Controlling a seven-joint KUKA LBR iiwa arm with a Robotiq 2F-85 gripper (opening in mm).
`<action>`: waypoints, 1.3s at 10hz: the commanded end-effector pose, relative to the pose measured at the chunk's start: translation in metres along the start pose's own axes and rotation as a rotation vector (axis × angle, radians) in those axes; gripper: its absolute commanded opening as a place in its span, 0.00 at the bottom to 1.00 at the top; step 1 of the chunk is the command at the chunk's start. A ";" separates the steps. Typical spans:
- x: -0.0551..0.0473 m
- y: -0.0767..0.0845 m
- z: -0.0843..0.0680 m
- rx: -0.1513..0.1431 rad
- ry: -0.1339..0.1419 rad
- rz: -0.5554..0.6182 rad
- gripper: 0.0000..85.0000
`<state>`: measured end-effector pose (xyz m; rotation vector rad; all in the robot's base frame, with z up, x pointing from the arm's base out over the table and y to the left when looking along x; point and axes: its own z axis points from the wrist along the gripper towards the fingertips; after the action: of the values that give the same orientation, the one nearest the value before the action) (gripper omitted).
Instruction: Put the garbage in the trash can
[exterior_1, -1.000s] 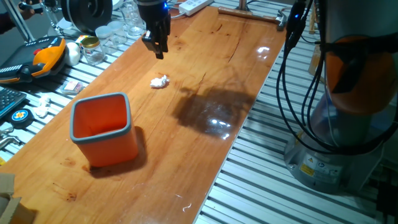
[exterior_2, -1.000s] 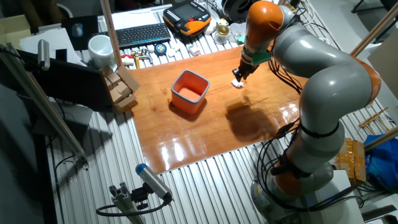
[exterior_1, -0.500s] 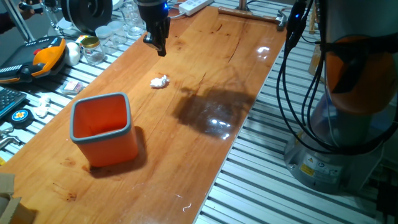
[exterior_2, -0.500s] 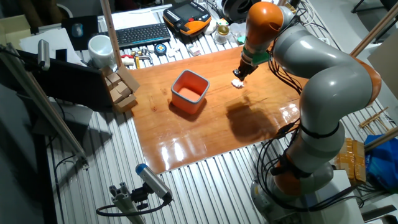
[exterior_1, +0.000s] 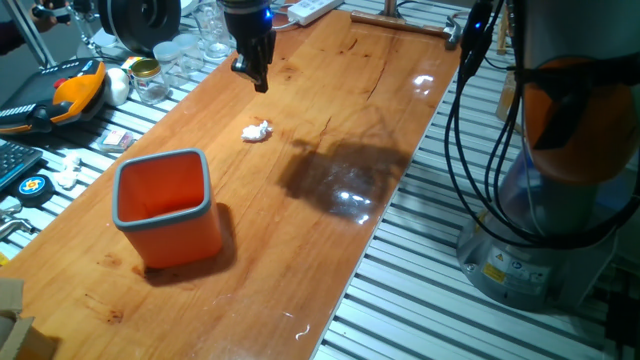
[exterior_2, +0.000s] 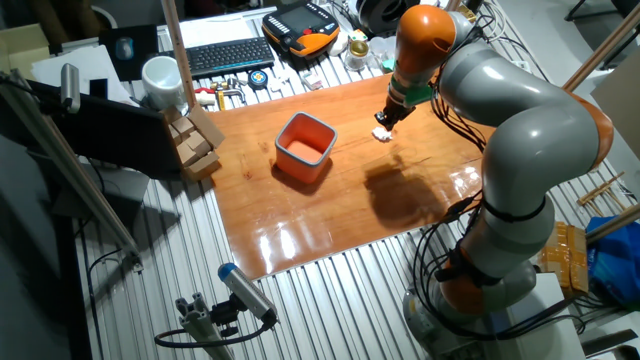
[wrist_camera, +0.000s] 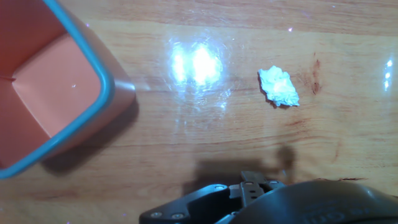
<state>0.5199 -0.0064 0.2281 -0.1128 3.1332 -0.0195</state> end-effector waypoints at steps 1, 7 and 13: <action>-0.001 -0.002 0.002 0.000 -0.001 0.004 0.00; -0.007 -0.018 0.019 0.003 -0.006 0.033 0.00; -0.010 -0.035 0.044 0.016 -0.028 0.076 0.00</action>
<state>0.5319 -0.0411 0.1844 0.0151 3.1061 -0.0415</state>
